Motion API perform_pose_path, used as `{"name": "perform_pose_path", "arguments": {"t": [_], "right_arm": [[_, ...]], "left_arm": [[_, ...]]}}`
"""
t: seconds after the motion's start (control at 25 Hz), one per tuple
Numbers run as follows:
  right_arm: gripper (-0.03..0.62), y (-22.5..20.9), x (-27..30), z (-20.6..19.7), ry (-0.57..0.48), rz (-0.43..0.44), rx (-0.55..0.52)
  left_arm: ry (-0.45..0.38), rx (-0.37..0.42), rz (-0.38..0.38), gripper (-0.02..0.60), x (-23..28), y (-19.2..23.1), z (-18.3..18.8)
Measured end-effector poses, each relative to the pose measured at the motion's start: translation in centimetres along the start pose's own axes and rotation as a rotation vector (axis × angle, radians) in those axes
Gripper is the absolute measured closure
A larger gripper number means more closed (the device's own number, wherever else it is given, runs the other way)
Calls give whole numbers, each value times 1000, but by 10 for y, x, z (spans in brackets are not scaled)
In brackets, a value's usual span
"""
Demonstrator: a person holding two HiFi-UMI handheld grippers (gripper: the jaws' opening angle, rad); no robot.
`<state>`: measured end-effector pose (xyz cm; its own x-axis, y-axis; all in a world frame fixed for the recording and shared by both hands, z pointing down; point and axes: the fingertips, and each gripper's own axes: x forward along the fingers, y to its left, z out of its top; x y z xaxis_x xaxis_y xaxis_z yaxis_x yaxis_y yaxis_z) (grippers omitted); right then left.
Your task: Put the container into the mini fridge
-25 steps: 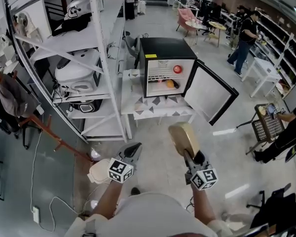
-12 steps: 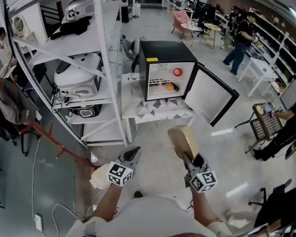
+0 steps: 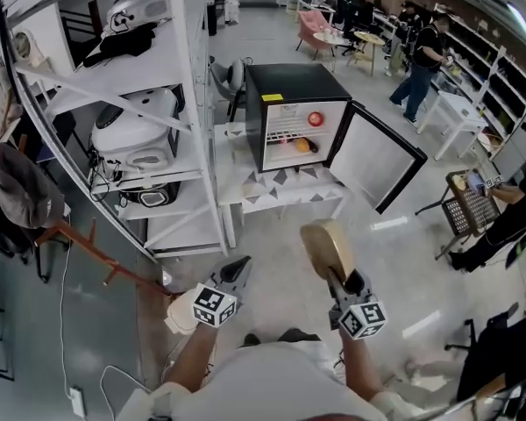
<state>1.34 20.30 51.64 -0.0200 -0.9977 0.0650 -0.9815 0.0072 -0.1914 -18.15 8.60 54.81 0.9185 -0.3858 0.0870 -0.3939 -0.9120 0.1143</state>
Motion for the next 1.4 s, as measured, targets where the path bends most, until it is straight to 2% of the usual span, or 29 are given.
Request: {"name": "perform_pose_path", "arguments": {"t": [0.28, 0.64, 1.08, 1.4], "right_arm": [[368, -3, 5, 0, 7, -18, -2], [368, -30, 39, -1, 32, -21, 14], [368, -91, 105, 7, 42, 24, 43], [368, -140, 159, 18, 46, 81, 51]], "left_arm": [[5, -15, -10, 577, 7, 6, -4], [15, -19, 11, 577, 35, 26, -3], [39, -12, 41, 577, 112, 54, 7], [36, 4, 94, 577, 167, 75, 20]]}}
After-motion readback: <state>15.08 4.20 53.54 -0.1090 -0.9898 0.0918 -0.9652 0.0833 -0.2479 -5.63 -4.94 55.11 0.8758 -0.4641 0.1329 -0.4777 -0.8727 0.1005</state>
